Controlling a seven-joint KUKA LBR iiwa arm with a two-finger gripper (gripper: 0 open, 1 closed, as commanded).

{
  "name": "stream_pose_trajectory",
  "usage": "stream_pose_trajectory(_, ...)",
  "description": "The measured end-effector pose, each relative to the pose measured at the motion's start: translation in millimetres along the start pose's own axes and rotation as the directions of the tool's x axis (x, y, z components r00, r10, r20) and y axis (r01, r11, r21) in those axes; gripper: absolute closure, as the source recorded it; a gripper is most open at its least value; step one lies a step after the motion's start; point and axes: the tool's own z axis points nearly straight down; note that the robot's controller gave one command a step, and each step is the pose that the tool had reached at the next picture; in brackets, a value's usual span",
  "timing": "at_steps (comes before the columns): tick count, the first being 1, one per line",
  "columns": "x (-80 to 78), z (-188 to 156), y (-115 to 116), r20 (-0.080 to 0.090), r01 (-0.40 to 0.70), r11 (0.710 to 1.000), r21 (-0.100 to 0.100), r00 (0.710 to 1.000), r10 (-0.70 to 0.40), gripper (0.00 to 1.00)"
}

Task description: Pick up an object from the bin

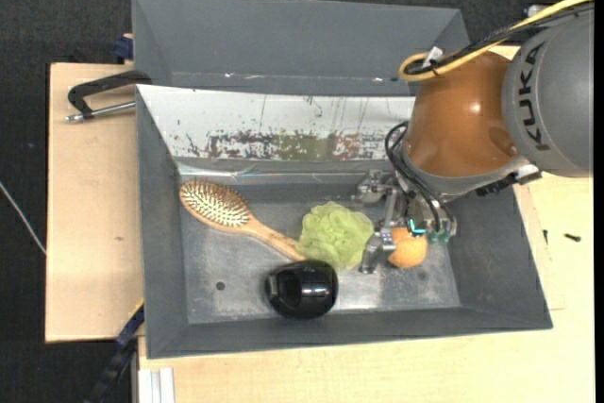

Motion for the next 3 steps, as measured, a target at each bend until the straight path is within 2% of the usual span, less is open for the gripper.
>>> stream_pose_trajectory(1,-1.8,-3.4,0.0,0.007,-0.001,1.0,0.0,1.0,0.001,1.0)
stream_pose_trajectory(2,-1.8,-3.4,-0.1,0.007,-0.001,1.0,0.0,1.0,0.001,1.0)
stream_pose_trajectory(3,3.9,-50.5,-18.3,0.003,-0.003,1.0,-0.001,1.0,0.003,1.0)
